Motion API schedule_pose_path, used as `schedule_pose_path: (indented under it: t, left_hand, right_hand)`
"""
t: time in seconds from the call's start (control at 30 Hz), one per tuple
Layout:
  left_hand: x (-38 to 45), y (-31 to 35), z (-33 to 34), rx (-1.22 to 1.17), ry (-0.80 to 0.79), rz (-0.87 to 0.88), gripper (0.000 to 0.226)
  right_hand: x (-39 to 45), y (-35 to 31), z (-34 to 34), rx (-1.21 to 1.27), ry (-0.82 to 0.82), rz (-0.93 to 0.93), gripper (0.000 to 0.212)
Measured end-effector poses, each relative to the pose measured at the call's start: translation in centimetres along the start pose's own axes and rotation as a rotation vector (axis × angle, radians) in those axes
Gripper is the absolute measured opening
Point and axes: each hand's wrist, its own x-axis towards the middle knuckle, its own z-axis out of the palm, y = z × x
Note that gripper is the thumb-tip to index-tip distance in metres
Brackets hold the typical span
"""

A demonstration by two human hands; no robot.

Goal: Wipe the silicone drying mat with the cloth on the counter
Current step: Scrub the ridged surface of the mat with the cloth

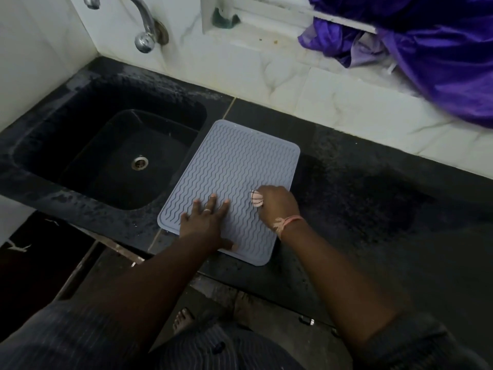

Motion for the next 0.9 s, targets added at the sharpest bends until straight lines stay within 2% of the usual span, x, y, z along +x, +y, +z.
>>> schedule_pose_path:
  t: [0.1,0.2,0.3,0.43,0.53,0.57,0.63,0.73,0.8,0.9]
  left_hand:
    - [0.2,0.3,-0.1,0.003,0.006,-0.022,0.128]
    - [0.3,0.4,0.0,0.010,0.004,-0.024,0.127]
    - [0.4,0.2,0.1,0.018,-0.001,-0.016,0.124]
    - [0.5,0.0,-0.4,0.004,-0.034,-0.003,0.123]
    - [0.2,-0.8,-0.5,-0.084,-0.012,-0.015,0.133]
    - [0.1,-1.0,-0.5,-0.104,-0.008,-0.025,0.139]
    - [-0.1,-1.2,-0.4,-0.085,-0.023,-0.037,0.145]
    - [0.1,-0.9,-0.4,-0.055,-0.019,-0.043,0.137]
    - [0.1,-0.8,-0.6,-0.054,-0.036,-0.041,0.146]
    - [0.0,-0.5,-0.8,-0.033,-0.061,-0.049,0.156]
  right_hand:
    - [-2.8,-1.6,1.7,-0.030,0.023,-0.017,0.018]
    - [-6.9,-2.8,2.7,0.064,-0.006,-0.053,0.012]
    - [-9.2,-3.5,2.5,0.152,-0.143,-0.070,0.011]
    - [-7.1,-2.9,0.0,0.268,-0.308,-0.125,0.011]
    - [-6.2,-2.8,-0.5,0.375,-0.252,-0.201,0.017]
    - [-6.0,-2.8,-0.1,0.382,-0.241,-0.219,0.013]
    - [-5.6,-2.6,0.8,0.361,-0.292,-0.254,0.005]
    - [-4.5,-1.7,1.9,0.279,-0.384,-0.373,0.010]
    - [-3.7,-0.8,1.9,0.210,-0.340,-0.436,0.013]
    - [-2.3,0.4,1.1,0.092,-0.282,-0.432,0.025]
